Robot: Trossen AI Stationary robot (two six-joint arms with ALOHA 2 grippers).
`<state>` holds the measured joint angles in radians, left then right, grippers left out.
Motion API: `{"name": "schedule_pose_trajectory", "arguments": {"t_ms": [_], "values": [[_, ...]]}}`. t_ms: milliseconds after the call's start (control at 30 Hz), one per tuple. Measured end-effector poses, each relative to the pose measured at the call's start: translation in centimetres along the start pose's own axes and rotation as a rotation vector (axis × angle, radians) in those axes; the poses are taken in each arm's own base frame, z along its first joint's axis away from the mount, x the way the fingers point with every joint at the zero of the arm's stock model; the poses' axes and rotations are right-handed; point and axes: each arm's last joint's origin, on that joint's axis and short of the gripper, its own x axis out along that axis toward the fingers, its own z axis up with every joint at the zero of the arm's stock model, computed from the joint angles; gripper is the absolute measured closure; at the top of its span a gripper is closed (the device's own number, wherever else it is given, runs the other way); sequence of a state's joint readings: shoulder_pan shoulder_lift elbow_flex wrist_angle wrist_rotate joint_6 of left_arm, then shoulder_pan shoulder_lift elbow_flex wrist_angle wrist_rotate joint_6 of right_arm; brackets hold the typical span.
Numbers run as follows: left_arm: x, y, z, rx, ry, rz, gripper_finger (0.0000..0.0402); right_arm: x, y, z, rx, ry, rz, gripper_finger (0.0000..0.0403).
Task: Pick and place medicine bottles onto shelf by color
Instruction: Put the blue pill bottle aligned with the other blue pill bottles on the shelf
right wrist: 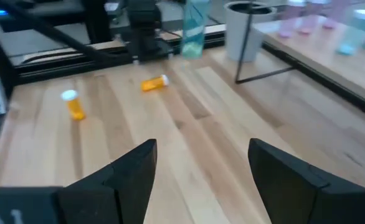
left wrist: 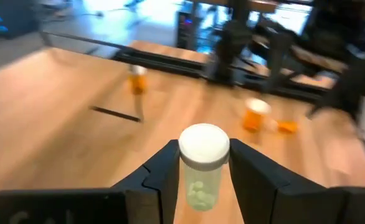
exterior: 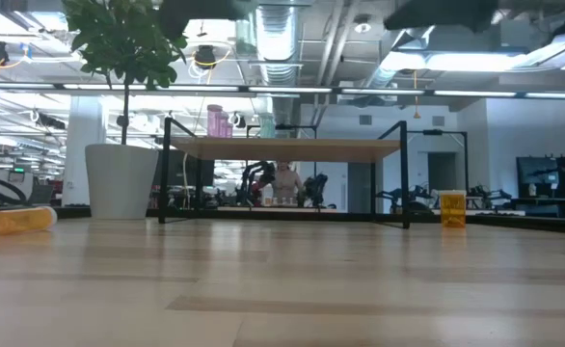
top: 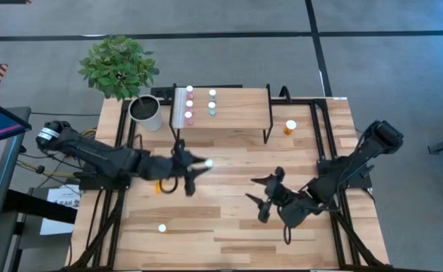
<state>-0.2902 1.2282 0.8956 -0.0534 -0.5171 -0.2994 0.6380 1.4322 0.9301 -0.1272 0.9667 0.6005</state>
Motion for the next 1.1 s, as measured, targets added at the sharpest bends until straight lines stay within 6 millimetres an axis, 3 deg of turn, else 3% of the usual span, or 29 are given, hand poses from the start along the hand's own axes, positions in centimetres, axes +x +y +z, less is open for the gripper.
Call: {"name": "schedule_pose_trajectory", "arguments": {"t_ms": [267,467,600,900,1100], "values": [[2.2,5.8,2.4,-0.052,-0.044,0.186,0.0277,0.4,-2.2,-2.8,0.039,-0.036,0.007,0.0126],[2.9,9.4,3.4,-0.095,-0.070,0.216,0.0276,0.3,-3.5,-3.2,0.029,-0.076,0.035,0.0126],[3.0,10.5,3.8,-0.104,-0.096,0.220,0.0275,0.4,-3.5,-2.8,-0.012,-0.095,0.043,0.0126],[5.5,12.1,2.9,-0.092,-0.057,0.209,0.0275,1.1,-3.9,-1.0,-0.032,-0.156,0.123,0.0126],[6.0,12.3,2.9,-0.080,-0.047,0.230,0.0275,1.1,-4.0,-1.0,-0.037,-0.147,0.137,0.0126]]}}
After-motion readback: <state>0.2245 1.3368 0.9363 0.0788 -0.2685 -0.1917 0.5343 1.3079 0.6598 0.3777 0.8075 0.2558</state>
